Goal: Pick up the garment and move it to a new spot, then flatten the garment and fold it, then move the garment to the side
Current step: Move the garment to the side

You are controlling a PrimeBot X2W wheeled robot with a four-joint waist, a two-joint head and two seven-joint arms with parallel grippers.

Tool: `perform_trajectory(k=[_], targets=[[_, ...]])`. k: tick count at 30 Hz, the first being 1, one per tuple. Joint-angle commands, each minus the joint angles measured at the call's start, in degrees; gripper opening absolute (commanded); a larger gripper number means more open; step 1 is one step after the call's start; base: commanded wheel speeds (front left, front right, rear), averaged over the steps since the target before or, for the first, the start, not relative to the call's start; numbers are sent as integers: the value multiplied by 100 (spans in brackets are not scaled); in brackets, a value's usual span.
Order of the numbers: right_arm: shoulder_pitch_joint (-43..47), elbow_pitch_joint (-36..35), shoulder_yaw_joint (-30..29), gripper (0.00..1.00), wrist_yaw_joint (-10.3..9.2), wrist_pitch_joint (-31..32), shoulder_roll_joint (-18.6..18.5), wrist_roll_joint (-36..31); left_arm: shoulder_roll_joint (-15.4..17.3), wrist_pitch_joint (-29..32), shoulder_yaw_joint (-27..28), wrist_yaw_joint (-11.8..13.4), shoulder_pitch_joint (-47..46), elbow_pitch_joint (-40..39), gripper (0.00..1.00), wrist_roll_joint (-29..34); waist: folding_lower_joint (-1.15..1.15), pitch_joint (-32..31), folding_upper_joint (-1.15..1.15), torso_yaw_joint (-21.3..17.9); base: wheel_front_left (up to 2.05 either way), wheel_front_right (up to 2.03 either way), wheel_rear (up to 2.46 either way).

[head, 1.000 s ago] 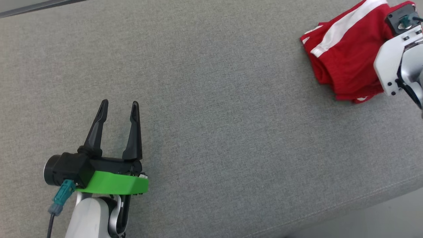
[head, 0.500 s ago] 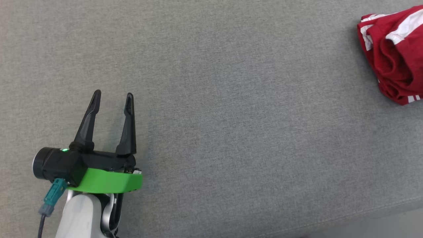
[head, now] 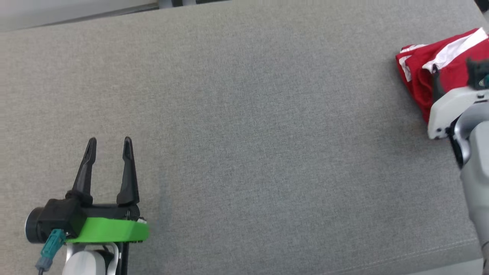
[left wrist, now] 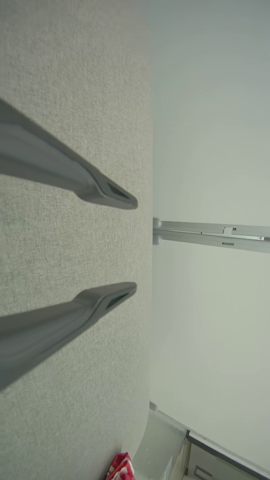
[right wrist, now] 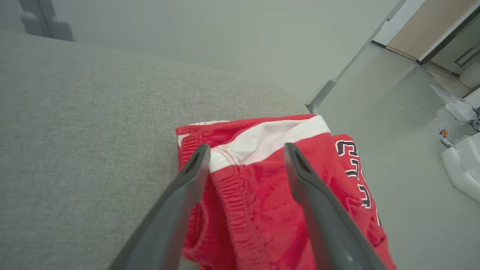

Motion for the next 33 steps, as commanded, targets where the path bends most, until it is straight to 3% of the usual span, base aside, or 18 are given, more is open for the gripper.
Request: perform_trajectory(k=[1, 8, 19, 33], targets=[[274, -109, 67, 100, -13, -231, 112, 121, -1, 2, 78, -14, 136, 50, 100, -29, 0, -535, 0, 171, 0, 0, 0], [1434, -1000, 386, 100, -12, -842, 505, 666, -32, 2, 196, -15, 503, 184, 100, -169, 0, -1141, 0, 470, 0, 0, 0], [3290, -2796, 266, 100, -13, -945, 1149, 1033, -33, 2, 465, -15, 864, 698, 100, -361, 0, -1675, 0, 666, 0, 0, 0], [4092, -3066, 199, 100, -12, -946, 1522, 982, -34, 2, 260, -15, 868, 1010, 100, -287, 0, -1797, 0, 509, 0, 0, 0]])
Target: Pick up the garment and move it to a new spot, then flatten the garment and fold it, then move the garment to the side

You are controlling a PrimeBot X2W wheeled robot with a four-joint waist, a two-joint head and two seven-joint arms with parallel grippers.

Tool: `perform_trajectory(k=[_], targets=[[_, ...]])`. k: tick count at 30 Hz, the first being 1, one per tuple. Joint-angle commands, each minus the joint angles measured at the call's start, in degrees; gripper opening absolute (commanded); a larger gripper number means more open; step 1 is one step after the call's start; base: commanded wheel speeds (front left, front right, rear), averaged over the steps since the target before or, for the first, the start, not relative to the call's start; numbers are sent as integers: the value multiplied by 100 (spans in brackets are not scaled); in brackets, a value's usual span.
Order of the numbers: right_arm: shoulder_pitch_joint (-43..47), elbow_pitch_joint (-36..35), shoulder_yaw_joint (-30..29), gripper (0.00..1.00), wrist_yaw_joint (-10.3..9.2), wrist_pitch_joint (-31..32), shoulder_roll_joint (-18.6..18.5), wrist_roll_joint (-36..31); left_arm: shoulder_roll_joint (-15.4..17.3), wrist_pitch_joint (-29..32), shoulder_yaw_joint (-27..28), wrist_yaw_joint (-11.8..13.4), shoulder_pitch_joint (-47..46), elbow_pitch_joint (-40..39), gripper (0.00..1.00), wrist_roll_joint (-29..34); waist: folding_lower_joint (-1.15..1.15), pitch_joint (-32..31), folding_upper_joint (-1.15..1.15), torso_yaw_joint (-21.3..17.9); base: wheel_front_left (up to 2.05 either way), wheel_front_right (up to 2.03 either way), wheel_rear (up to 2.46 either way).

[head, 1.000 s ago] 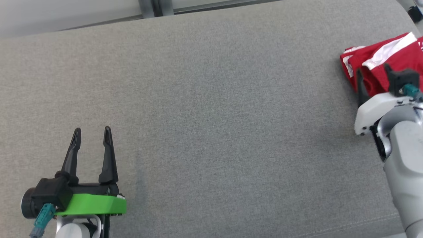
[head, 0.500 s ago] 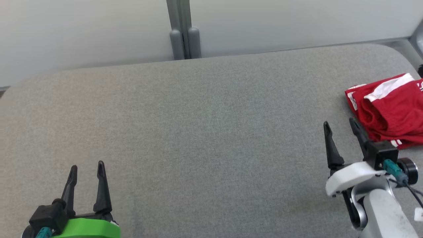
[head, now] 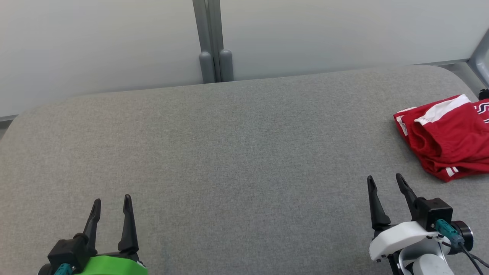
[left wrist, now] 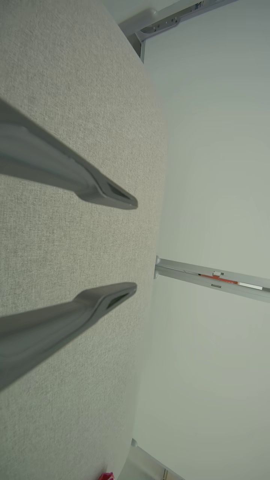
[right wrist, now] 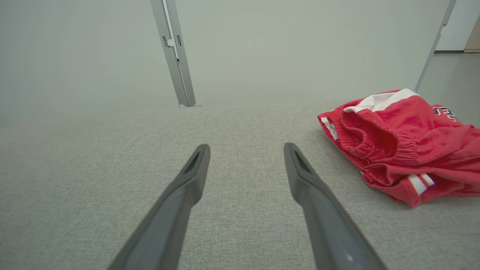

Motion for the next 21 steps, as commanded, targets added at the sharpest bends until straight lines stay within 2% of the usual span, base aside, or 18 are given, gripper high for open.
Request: perform_trajectory(k=[1, 21], targets=[[62, 19, 17, 100, -11, -13, 0, -24, 13, 2, -24, -15, 61, 20, 100, 30, 0, -19, 0, -26, 0, 0, 0], [-280, 169, 120, 100, -11, -14, -24, -31, 13, 2, -128, -15, -23, 78, 100, -13, 0, -72, 0, 24, 0, 0, 0]])
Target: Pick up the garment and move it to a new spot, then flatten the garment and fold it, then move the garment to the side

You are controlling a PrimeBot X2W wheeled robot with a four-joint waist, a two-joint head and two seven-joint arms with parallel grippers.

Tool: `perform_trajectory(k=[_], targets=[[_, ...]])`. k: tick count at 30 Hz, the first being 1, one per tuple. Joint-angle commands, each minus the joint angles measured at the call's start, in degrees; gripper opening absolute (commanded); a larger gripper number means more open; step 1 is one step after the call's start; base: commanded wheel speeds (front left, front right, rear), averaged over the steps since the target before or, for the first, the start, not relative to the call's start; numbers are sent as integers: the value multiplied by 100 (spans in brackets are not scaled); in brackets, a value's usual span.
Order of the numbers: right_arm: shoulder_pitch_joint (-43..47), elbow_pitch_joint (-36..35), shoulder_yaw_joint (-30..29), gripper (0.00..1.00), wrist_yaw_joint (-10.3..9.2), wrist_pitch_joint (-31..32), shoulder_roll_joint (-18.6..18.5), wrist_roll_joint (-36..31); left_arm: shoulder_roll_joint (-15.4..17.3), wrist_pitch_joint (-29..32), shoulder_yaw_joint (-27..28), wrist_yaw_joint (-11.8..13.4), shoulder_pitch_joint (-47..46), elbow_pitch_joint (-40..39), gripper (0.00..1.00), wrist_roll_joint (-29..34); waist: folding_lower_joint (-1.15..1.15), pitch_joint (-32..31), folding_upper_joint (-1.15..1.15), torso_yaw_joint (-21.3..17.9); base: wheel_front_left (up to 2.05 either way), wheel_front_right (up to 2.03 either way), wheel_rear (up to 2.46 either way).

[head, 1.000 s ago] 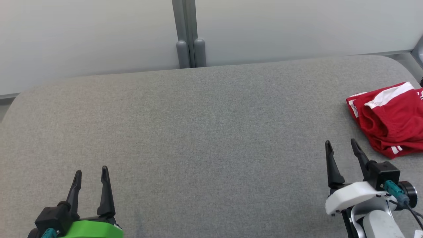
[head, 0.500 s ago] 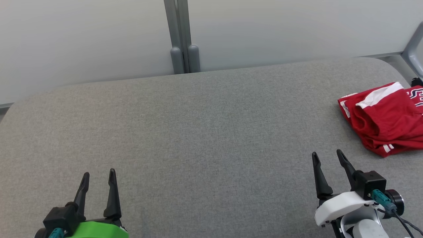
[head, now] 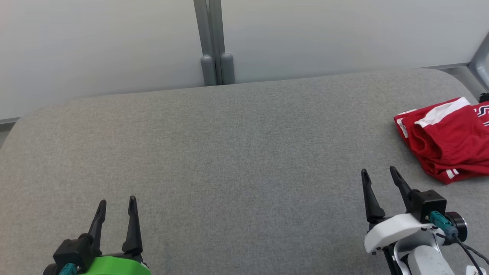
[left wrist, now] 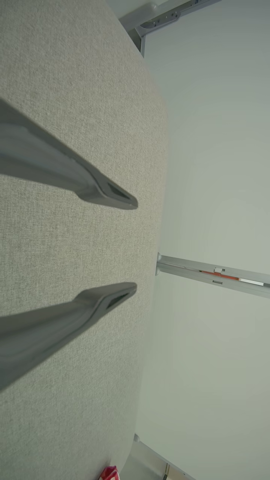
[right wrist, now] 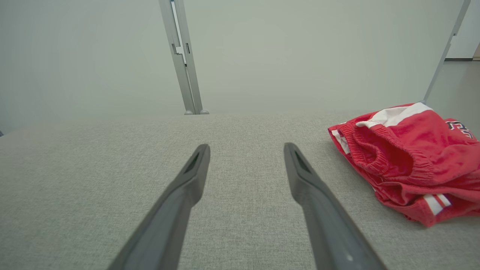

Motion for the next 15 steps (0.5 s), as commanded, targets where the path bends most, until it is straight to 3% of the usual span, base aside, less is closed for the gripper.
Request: perform_trajectory(k=[1, 15], targets=[[-54, 23, -18, 100, -11, -14, -30, -37, 14, 2, -17, -15, -21, -2, 100, -13, 0, 9, 0, 15, 0, 0, 0], [-98, -51, 34, 100, -11, -14, -3, 2, 14, 2, -67, -15, -38, 46, 100, -93, 0, 71, 0, 57, 0, 0, 0]])
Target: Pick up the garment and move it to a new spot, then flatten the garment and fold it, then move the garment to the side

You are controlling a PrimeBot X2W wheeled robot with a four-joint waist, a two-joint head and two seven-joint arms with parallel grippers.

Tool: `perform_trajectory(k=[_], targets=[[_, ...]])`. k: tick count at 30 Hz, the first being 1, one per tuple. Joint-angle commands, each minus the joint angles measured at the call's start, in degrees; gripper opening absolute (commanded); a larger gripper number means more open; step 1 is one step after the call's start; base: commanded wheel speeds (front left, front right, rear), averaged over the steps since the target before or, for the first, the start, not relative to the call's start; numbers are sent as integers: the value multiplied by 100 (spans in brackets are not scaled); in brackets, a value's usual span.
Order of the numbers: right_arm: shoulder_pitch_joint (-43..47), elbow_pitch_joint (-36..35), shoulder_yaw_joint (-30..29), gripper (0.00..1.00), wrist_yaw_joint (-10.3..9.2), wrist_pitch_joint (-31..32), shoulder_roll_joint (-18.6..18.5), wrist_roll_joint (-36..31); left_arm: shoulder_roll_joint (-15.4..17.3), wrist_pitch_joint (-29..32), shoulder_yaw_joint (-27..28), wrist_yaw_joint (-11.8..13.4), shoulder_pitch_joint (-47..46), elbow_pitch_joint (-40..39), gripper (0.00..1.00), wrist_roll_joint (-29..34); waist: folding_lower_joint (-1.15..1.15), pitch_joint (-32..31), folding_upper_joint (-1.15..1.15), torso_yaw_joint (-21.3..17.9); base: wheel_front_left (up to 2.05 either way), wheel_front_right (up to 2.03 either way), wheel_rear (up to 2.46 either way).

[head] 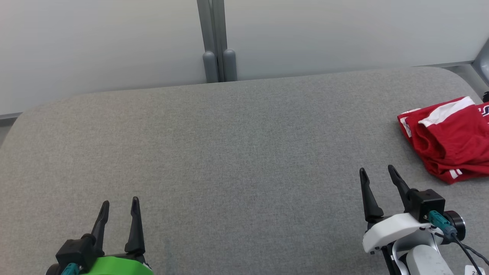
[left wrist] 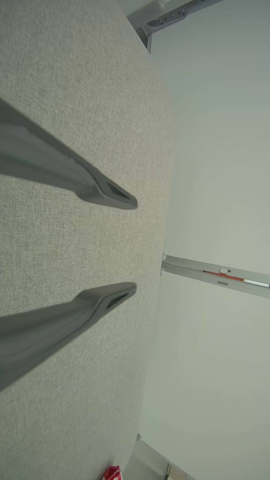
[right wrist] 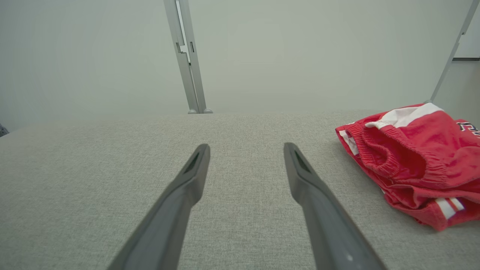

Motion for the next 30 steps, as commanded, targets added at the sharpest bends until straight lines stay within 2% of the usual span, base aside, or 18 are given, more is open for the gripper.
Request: perform_trajectory(k=[1, 2, 9, 30], targets=[[-64, -26, 6, 100, -11, -14, -13, -3, 14, 2, 1, -15, -36, 1, 100, -52, 0, 3, 0, 5, 0, 0, 0], [0, -7, 3, 0, 0, 0, 1, 0, 0, 0, -10, 0, 0, 0, 0, -19, 0, 4, 0, 6, 0, 0, 0], [233, 297, -15, 0, 1, 45, 59, 96, -39, 19, -63, 0, 93, 290, 0, -95, 0, 6, 0, 10, 0, 0, 0], [161, 62, -206, 0, -1, 611, 45, 2397, -1, 573, 85, -3, -171, 220, 0, -2174, 0, 16, 0, 29, 0, 0, 0]])
